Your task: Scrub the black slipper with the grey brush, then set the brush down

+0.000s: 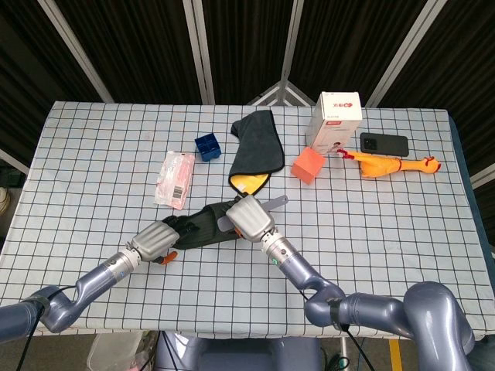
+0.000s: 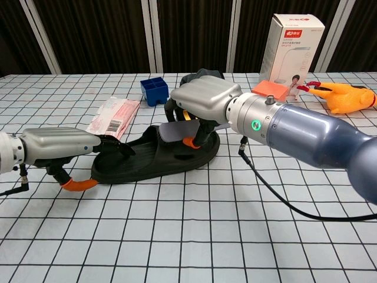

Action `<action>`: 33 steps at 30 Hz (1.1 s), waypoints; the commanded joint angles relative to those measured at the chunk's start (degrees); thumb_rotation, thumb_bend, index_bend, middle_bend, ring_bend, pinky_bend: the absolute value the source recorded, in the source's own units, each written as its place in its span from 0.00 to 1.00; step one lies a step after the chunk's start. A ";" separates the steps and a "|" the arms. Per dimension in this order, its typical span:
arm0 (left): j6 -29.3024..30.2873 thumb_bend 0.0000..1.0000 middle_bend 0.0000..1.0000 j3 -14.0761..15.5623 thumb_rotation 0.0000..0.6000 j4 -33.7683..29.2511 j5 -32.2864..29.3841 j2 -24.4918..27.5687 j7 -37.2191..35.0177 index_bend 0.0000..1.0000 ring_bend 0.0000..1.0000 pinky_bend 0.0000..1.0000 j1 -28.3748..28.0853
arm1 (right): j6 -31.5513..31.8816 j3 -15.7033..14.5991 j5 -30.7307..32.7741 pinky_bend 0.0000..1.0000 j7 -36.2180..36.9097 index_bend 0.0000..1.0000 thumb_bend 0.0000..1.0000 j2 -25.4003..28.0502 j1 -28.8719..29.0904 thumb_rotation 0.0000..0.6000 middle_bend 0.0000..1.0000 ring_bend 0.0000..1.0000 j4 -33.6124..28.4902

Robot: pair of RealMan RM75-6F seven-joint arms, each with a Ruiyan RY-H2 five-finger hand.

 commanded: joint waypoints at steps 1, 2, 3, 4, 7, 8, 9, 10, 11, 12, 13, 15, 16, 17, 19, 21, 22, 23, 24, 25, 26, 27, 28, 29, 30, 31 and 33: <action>0.05 0.62 0.10 0.14 1.00 -0.16 -0.07 0.14 0.15 0.08 0.03 0.12 0.02 | -0.15 -0.34 0.25 0.44 -0.31 0.70 0.86 0.03 -0.06 1.00 0.67 0.46 0.41; 0.05 0.62 0.10 0.20 1.00 -0.27 -0.14 0.23 0.23 0.08 0.03 0.12 0.03 | -0.20 -0.49 0.36 0.44 -0.37 0.70 0.86 0.10 -0.14 1.00 0.67 0.46 0.62; -0.01 0.62 0.10 0.25 1.00 -0.35 -0.25 0.32 0.36 0.08 0.03 0.12 0.03 | -0.26 -0.63 0.51 0.44 -0.44 0.70 0.86 0.18 -0.23 1.00 0.67 0.46 0.88; -0.09 0.62 0.10 0.29 1.00 -0.41 -0.43 0.42 0.52 0.08 0.03 0.12 0.04 | -0.30 -0.74 0.62 0.44 -0.50 0.70 0.86 0.28 -0.31 1.00 0.67 0.46 1.08; -0.21 0.62 0.10 0.32 1.00 -0.63 -0.88 0.63 0.95 0.08 0.02 0.12 0.10 | -0.34 -0.98 0.79 0.44 -0.58 0.70 0.86 0.67 -0.52 1.00 0.67 0.46 1.54; -0.21 0.62 0.10 0.31 1.00 -0.67 -1.03 0.67 1.10 0.08 0.02 0.12 0.13 | -0.35 -1.05 0.82 0.44 -0.55 0.70 0.86 0.82 -0.60 1.00 0.67 0.46 1.63; -0.19 0.62 0.10 0.31 1.00 -0.69 -1.16 0.70 1.30 0.08 0.02 0.12 0.18 | -0.40 -1.14 0.86 0.44 -0.50 0.70 0.86 0.98 -0.68 1.00 0.67 0.46 1.68; -0.10 0.62 0.10 0.30 1.00 -0.68 -1.28 0.70 1.49 0.08 0.03 0.12 0.24 | -0.45 -1.20 0.93 0.44 -0.41 0.70 0.87 1.13 -0.78 1.00 0.67 0.46 1.70; -0.03 0.62 0.10 0.29 1.00 -0.65 -1.46 0.68 1.72 0.08 0.03 0.12 0.33 | -0.54 -1.22 1.14 0.44 -0.10 0.70 0.87 1.31 -0.95 1.00 0.67 0.46 1.58; -0.02 0.62 0.10 0.27 1.00 -0.65 -1.65 0.66 1.88 0.08 0.02 0.12 0.37 | -0.58 -1.23 1.32 0.44 0.23 0.70 0.87 1.44 -1.12 1.00 0.67 0.46 1.41; -0.06 0.62 0.10 0.25 1.00 -0.63 -1.83 0.64 2.05 0.08 0.03 0.12 0.39 | -0.61 -1.31 1.32 0.44 0.35 0.70 0.87 1.55 -1.19 1.00 0.67 0.46 1.35; -0.17 0.62 0.10 0.21 1.00 -0.62 -2.11 0.58 2.33 0.08 0.03 0.12 0.38 | -0.65 -1.44 1.24 0.44 0.38 0.70 0.87 1.65 -1.22 1.00 0.67 0.46 1.25; -0.24 0.62 0.10 0.18 1.00 -0.65 -2.26 0.53 2.45 0.08 0.03 0.12 0.36 | -0.67 -1.39 1.25 0.44 0.42 0.70 0.87 1.66 -1.17 1.00 0.67 0.46 1.04; -0.28 0.62 0.10 0.16 1.00 -0.70 -2.34 0.48 2.50 0.08 0.03 0.12 0.34 | -0.62 -1.31 1.22 0.44 0.42 0.70 0.87 1.65 -1.11 1.00 0.67 0.46 0.81; -0.36 0.62 0.10 0.05 1.00 -0.78 -2.48 0.32 2.67 0.08 0.03 0.12 0.22 | -0.35 -1.10 0.91 0.44 0.19 0.70 0.87 1.66 -0.83 1.00 0.67 0.46 -0.05; -0.36 0.62 0.10 -0.03 1.00 -0.82 -2.54 0.18 2.81 0.08 0.03 0.12 0.12 | -0.10 -1.02 0.43 0.44 -0.02 0.70 0.87 1.69 -0.58 1.00 0.67 0.46 -1.21; -0.39 0.62 0.10 -0.08 1.00 -0.87 -2.60 0.10 2.83 0.08 0.03 0.12 0.07 | 0.01 -1.02 0.22 0.44 -0.19 0.70 0.87 1.75 -0.48 1.00 0.67 0.46 -1.91; -0.37 0.62 0.10 -0.09 1.00 -0.90 -2.62 0.06 2.85 0.08 0.03 0.12 0.06 | 0.14 -1.03 0.00 0.44 -0.37 0.70 0.87 1.75 -0.38 1.00 0.67 0.46 -2.42; -0.35 0.62 0.10 -0.09 1.00 -0.92 -2.63 -0.01 2.89 0.08 0.03 0.12 0.05 | 0.28 -1.09 -0.26 0.44 -0.72 0.70 0.87 1.73 -0.23 1.00 0.67 0.46 -3.04; -0.37 0.62 0.10 -0.05 1.00 -0.91 -2.64 -0.06 2.91 0.08 0.03 0.12 0.03 | 0.41 -1.11 -0.39 0.44 -1.05 0.70 0.87 1.69 -0.13 1.00 0.67 0.46 -3.57; -0.42 0.62 0.10 0.00 1.00 -0.91 -2.67 -0.08 2.94 0.08 0.03 0.12 0.02 | 0.54 -1.10 -0.48 0.44 -1.34 0.70 0.87 1.57 0.00 1.00 0.67 0.46 -4.08; -0.44 0.62 0.10 0.04 1.00 -0.91 -2.69 -0.07 2.95 0.08 0.03 0.12 0.03 | 0.59 -1.09 -0.46 0.44 -1.53 0.70 0.87 1.50 0.06 1.00 0.67 0.46 -4.32; -0.40 0.62 0.10 0.06 1.00 -0.93 -2.72 -0.06 2.98 0.08 0.02 0.12 0.05 | 0.69 -1.03 -0.44 0.44 -1.76 0.70 0.87 1.38 0.16 1.00 0.67 0.46 -4.71; -0.33 0.62 0.10 0.07 1.00 -0.95 -2.75 -0.02 3.01 0.08 0.03 0.12 0.07 | 0.77 -0.99 -0.38 0.44 -2.00 0.70 0.87 1.25 0.25 1.00 0.67 0.46 -4.98; -0.24 0.62 0.10 0.04 1.00 -1.00 -2.78 0.01 2.98 0.08 0.03 0.12 0.10 | 0.79 -0.98 -0.33 0.44 -2.16 0.70 0.87 1.18 0.31 1.00 0.67 0.46 -5.10; -0.12 0.62 0.10 0.02 1.00 -1.05 -2.78 0.05 2.94 0.08 0.03 0.12 0.13 | 0.72 -0.98 -0.23 0.44 -2.30 0.70 0.87 1.11 0.38 1.00 0.67 0.46 -5.17; 0.16 0.62 0.10 0.01 1.00 -1.18 -2.74 0.15 2.93 0.08 0.03 0.12 0.22 | 0.56 -0.99 0.08 0.44 -2.54 0.70 0.87 0.98 0.48 1.00 0.67 0.46 -5.10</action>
